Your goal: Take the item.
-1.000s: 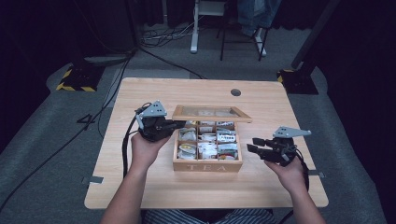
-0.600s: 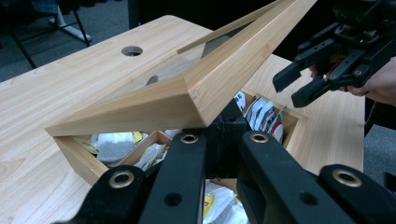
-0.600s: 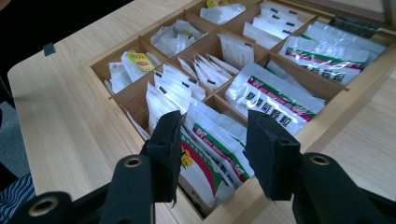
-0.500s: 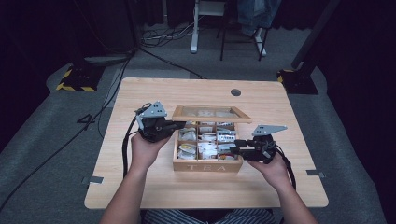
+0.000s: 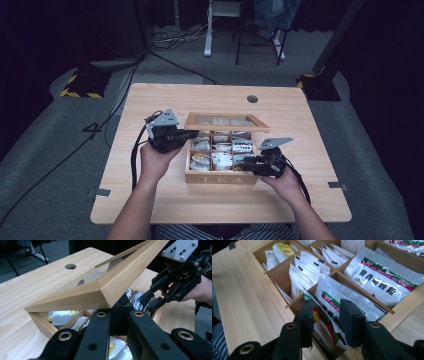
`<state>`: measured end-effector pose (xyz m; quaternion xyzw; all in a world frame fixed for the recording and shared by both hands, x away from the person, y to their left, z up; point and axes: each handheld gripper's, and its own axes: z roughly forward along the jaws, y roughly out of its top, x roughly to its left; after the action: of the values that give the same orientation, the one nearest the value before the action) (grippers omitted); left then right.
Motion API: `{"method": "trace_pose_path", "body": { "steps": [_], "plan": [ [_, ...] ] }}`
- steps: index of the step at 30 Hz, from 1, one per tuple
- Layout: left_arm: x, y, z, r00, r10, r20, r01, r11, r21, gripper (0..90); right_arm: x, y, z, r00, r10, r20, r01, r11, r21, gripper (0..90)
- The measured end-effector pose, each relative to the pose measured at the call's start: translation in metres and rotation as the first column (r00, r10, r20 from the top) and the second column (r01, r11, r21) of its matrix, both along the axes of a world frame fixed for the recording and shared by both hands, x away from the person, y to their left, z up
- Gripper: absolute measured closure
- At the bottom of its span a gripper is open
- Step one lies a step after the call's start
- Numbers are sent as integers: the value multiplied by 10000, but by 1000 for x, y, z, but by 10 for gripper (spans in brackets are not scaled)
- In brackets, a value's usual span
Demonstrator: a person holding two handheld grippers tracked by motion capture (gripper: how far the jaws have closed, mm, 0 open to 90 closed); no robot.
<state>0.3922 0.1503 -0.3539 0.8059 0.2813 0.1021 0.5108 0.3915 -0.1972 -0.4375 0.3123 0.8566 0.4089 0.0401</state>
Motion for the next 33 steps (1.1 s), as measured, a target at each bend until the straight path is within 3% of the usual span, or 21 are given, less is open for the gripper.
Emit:
{"method": "trace_pose_path", "body": {
  "steps": [7,12,13,23,33],
  "plan": [
    [0,0,0,10000,-4,-3,4,10000,13,900,-2,0,-3,9997,152,-213,-154,9998,-114,796],
    [0,-1,0,10000,-31,-57,31,10000,-19,900,-5,2,-1,9995,299,84,-296,9991,-318,843],
    [0,-1,-1,10000,-47,-39,47,10000,49,899,-7,3,1,9993,301,236,-291,9987,-409,900],
    [0,-2,-1,10000,-34,-44,34,10000,64,900,-11,4,3,9979,348,538,-321,9983,-491,900],
    [0,-2,-1,10000,-41,-33,41,10000,71,900,-18,-3,21,9923,41,1237,-49,10000,62,900]
  ]
}}
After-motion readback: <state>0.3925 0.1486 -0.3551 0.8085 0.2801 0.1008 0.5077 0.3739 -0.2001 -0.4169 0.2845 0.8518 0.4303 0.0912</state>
